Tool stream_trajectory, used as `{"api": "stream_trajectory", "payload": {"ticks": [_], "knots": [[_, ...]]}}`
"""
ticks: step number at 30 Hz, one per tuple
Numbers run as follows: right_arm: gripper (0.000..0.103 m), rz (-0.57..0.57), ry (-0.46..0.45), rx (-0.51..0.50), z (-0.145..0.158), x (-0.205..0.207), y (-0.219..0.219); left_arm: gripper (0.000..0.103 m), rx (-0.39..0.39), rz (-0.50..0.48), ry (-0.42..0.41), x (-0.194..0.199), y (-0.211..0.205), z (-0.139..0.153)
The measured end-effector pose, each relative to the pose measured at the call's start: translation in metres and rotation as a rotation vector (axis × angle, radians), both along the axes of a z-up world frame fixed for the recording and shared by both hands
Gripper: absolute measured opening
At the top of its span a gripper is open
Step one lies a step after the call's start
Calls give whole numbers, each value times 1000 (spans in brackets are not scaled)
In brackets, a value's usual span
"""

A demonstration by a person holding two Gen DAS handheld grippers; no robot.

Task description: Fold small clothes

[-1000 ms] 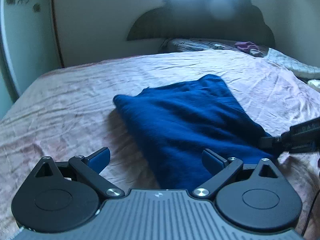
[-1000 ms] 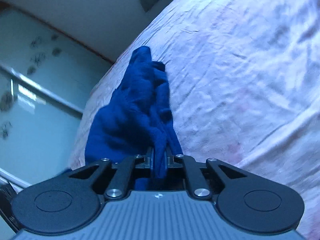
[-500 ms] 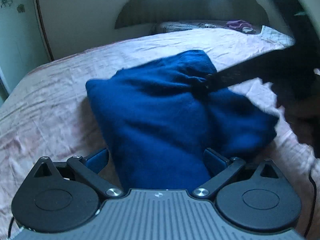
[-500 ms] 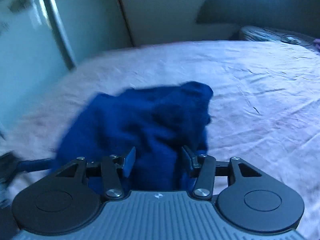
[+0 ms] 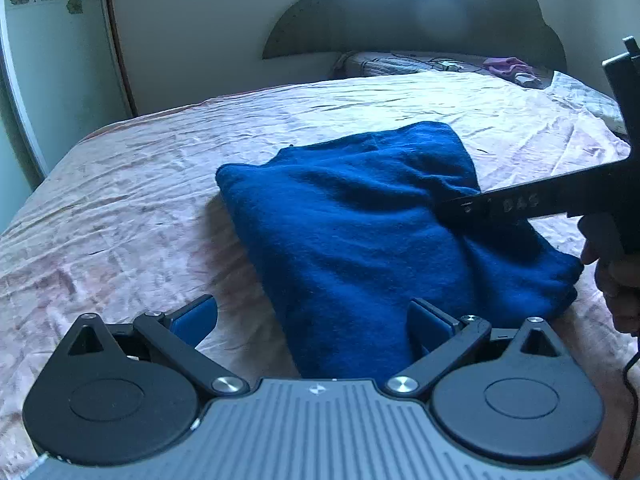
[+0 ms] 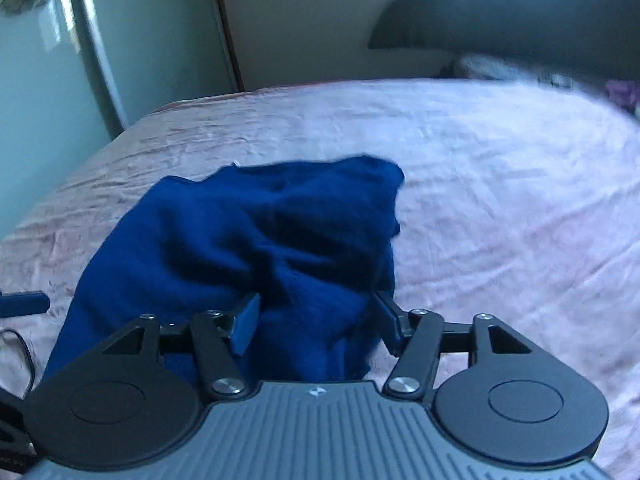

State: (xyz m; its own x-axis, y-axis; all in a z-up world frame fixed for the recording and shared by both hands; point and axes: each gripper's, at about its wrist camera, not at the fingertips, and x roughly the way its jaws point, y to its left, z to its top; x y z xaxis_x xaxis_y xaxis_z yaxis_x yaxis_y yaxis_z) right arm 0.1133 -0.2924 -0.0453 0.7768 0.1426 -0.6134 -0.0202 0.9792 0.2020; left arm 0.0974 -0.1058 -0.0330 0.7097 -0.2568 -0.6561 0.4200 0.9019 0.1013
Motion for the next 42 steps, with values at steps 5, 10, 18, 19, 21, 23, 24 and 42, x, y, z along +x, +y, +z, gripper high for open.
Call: {"api": "stream_trajectory", "payload": {"ticks": [5, 10, 18, 19, 21, 23, 24, 42], "knots": [[81, -28, -30, 52, 6, -12, -10, 103, 11, 25, 3, 8, 3, 0], [86, -38, -31, 147, 4, -15, -31, 103, -8, 40, 15, 21, 7, 1], [88, 18, 10, 313, -16, -7, -56, 103, -193, 40, 154, 74, 30, -7], [90, 27, 3, 331, -17, -6, -57, 103, -228, 48, 187, 82, 33, -10], [91, 58, -10, 382, -20, -2, -61, 103, -309, 42, 246, 95, 39, -17], [91, 96, -14, 414, -23, 3, -61, 102, -378, 33, 289, 103, 43, -23], [91, 125, -18, 415, -24, 7, -58, 102, -405, 26, 279, 104, 44, -24], [26, 154, -117, 543, -11, 16, -20, 26, -409, -69, 128, 93, 40, 2]]}}
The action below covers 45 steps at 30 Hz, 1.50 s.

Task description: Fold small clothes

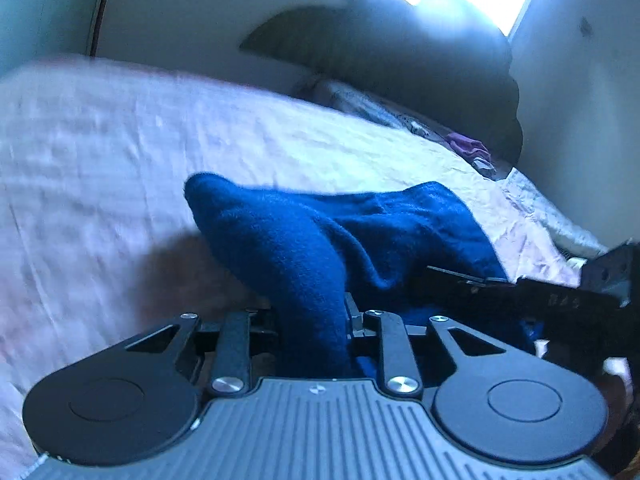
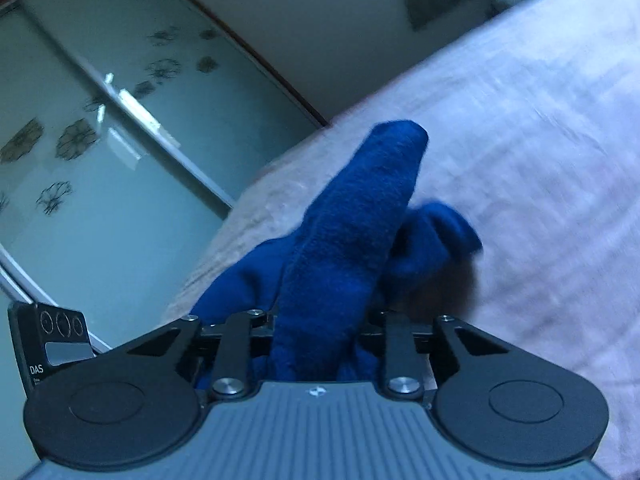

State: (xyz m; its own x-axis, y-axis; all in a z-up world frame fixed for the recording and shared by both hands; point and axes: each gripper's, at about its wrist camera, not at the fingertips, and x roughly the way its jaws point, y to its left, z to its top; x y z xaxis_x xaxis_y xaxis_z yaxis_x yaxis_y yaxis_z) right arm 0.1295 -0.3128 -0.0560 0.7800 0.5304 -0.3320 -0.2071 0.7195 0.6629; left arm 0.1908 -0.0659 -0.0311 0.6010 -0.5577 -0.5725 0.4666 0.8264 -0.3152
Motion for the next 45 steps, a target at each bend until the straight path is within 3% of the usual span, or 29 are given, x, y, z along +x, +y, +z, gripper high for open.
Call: {"api": "stream_trajectory", "payload": {"ticks": [3, 7, 8, 11, 12, 13, 17, 20, 21, 24, 26, 28, 30, 32, 34, 39, 42, 45], "knots": [[26, 6, -68, -21, 20, 3, 8, 27, 18, 3, -71, 1, 4, 22], [30, -23, -65, 39, 26, 21, 6, 32, 25, 15, -29, 28, 10, 36], [35, -38, -41, 38, 24, 27, 7, 43, 43, 20, -11, 34, 9, 34], [61, -93, 85, -41, 7, 45, 9, 45, 124, 86, 43, 50, 10, 16], [63, -113, 125, -69, 1, 46, 9, 45, 145, 109, 56, 51, 14, 12], [63, -126, 138, -88, -2, 44, 8, 46, 153, 126, 67, 48, 19, 9], [63, -161, 100, -114, 4, 15, -5, 73, 92, 123, 95, 24, 42, 7], [64, -145, 80, -133, 9, -9, -9, 74, 113, 84, 96, -2, 43, 3], [70, -123, 79, -148, 8, -16, -7, 74, 129, 59, 95, -10, 40, -1], [72, -82, 112, -315, 1, -28, 13, 77, 246, 43, 31, -30, 28, -16], [72, -138, 85, -499, 0, -42, 26, 81, 293, 72, -20, -41, 26, -20], [72, -242, 65, -602, 6, -58, 34, 79, 290, 96, -33, -51, 27, -16], [73, -264, 8, -571, 16, -70, 40, 81, 296, 115, -56, -61, 23, -11], [73, -207, -58, -526, 23, -79, 52, 89, 314, 115, -83, -69, 17, -9], [72, -144, -92, -537, 24, -81, 69, 90, 335, 123, -99, -76, 11, -10], [72, -71, -60, -537, 11, -72, 93, 91, 332, 148, -97, -84, 9, -11], [72, -96, 3, -595, 3, -73, 98, 92, 325, 162, -81, -87, 10, -13], [73, -113, -10, -578, 6, -82, 99, 93, 321, 177, -81, -89, 11, -15]]}}
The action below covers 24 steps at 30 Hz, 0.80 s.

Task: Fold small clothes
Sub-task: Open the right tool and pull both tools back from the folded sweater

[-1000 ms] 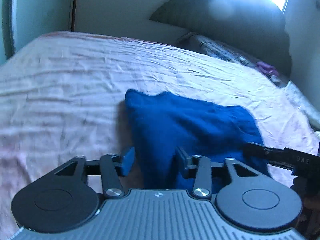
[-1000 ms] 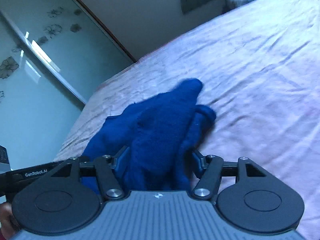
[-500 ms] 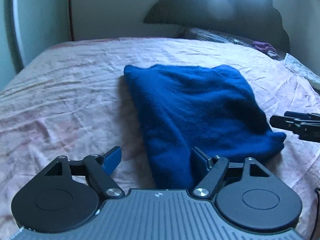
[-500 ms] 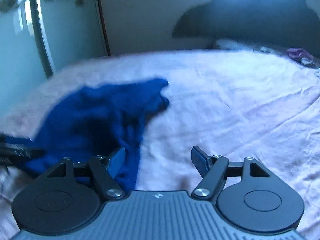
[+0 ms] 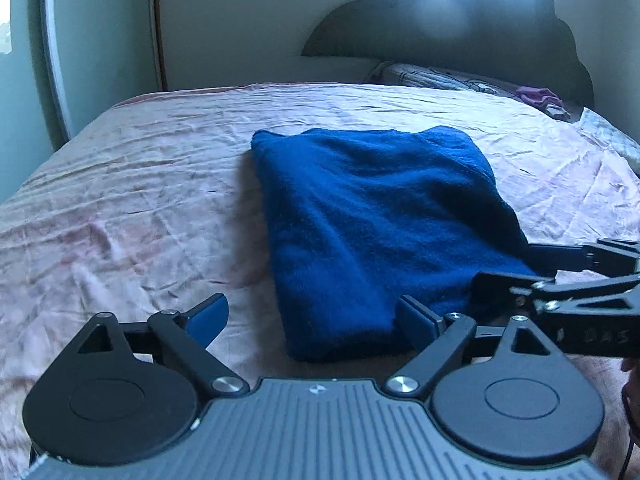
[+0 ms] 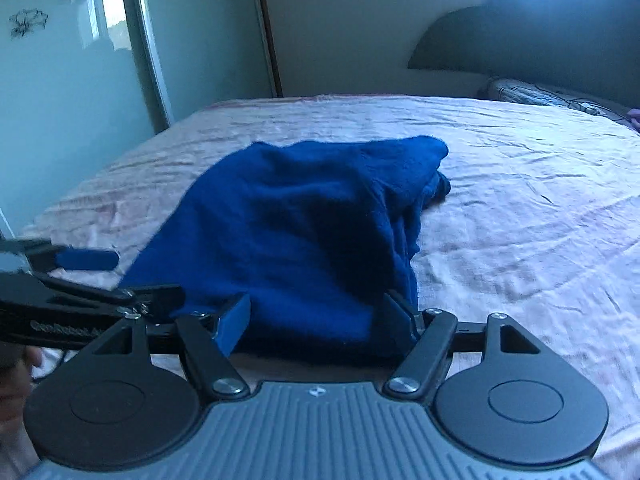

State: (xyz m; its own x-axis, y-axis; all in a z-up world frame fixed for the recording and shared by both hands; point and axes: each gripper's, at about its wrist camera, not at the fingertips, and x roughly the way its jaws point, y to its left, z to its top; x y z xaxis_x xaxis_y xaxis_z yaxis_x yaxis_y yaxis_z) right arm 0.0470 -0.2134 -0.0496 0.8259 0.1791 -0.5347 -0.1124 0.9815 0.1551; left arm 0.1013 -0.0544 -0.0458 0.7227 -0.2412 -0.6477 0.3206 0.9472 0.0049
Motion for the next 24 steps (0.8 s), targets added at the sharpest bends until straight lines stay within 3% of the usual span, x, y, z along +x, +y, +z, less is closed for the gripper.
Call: {"api": "stream_trajectory", "payload": {"ticks": [9, 12, 24], "knots": [[76, -49, -7, -22, 0, -10, 1, 95, -21, 31, 9, -9, 3, -1], [85, -54, -7, -27, 1, -15, 3, 95, -17, 37, 7, -12, 3, -2], [85, -71, 23, -36, -7, -34, 6, 96, -18, 46, 10, -31, 5, -2]]}}
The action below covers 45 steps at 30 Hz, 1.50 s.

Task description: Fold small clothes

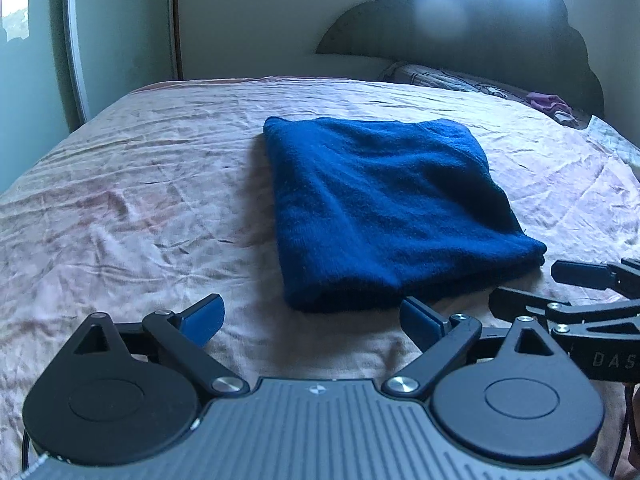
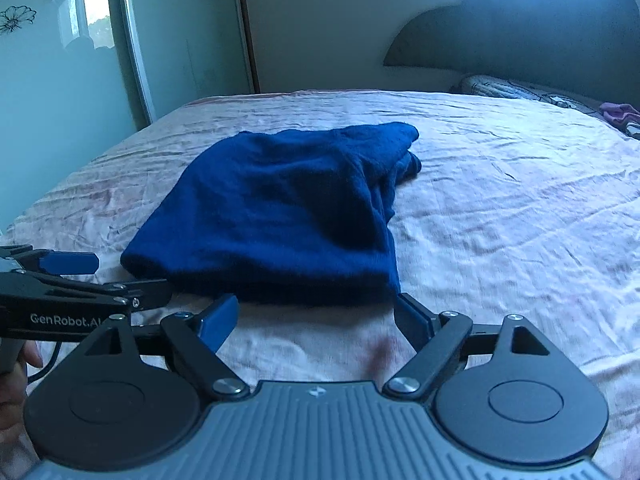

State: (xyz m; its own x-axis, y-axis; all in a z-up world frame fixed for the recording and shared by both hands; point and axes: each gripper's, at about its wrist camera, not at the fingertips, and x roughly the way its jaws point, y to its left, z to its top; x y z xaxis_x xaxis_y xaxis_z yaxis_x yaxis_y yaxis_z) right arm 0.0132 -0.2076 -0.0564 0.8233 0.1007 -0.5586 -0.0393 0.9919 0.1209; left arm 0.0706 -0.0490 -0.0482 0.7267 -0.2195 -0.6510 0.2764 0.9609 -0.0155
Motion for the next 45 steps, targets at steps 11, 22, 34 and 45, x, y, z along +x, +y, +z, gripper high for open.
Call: {"api": "stream_trajectory", "payload": {"ticks": [11, 22, 34, 45], "knots": [[88, -4, 19, -6, 1, -11, 6, 97, 19, 11, -6, -11, 4, -3], [91, 29, 9, 2, 9, -21, 12, 97, 34, 19, -4, -15, 4, -6], [91, 0, 14, -38, 6, -26, 13, 100, 50, 41, -39, -23, 4, -8], [91, -36, 33, -40, -3, -24, 12, 103, 26, 70, -29, -22, 9, -15]]}}
